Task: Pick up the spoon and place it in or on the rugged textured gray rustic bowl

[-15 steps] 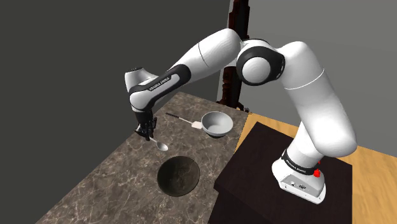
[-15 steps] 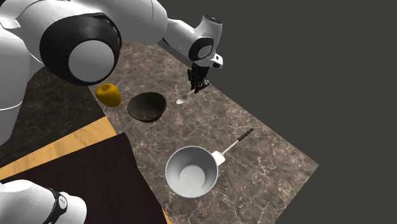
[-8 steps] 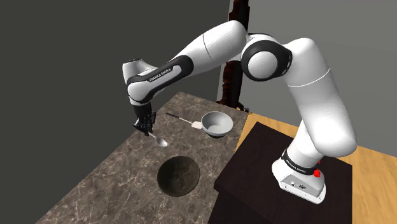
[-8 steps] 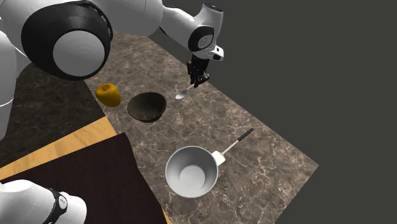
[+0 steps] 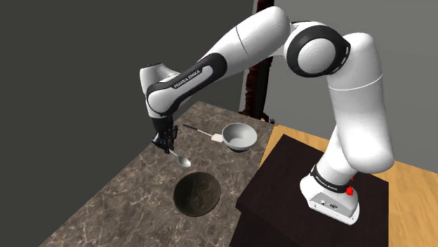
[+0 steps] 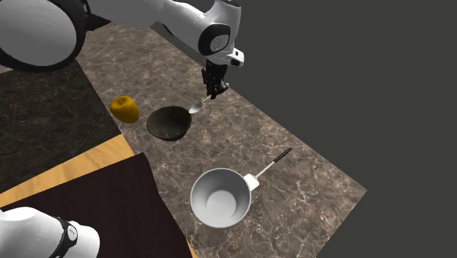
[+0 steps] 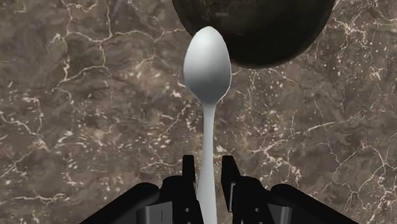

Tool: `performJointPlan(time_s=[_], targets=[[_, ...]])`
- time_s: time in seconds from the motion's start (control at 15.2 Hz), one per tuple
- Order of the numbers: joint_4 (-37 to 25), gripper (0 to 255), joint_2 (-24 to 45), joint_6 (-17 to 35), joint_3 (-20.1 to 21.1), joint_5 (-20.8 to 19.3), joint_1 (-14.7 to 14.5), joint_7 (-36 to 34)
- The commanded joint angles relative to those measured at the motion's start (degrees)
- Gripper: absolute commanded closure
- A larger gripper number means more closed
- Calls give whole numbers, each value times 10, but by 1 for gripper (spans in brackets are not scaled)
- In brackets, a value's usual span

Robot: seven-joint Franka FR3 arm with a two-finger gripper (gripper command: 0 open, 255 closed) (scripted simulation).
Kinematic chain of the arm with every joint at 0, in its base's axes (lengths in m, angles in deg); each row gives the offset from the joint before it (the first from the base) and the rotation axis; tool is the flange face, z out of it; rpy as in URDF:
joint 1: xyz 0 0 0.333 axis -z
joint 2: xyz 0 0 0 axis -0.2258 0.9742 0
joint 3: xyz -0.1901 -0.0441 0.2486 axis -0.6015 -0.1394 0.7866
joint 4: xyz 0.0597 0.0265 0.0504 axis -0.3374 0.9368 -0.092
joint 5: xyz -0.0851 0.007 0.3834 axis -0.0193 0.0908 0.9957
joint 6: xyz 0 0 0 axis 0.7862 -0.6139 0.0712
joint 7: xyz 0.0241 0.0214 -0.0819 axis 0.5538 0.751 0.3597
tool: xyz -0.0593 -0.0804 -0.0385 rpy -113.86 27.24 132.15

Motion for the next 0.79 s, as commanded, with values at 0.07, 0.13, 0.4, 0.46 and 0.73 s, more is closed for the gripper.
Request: performJointPlan(time_s=[0.07, 0.13, 0.4, 0.46, 0.73], targets=[[82, 255, -50, 35, 9, 9, -8, -12], [109, 255, -67, 46, 13, 12, -11, -17], [205, 255, -131, 84, 29, 29, -24, -35], [227, 255, -146, 92, 34, 34, -28, -40], [309, 255, -204, 122, 54, 55, -44, -60]])
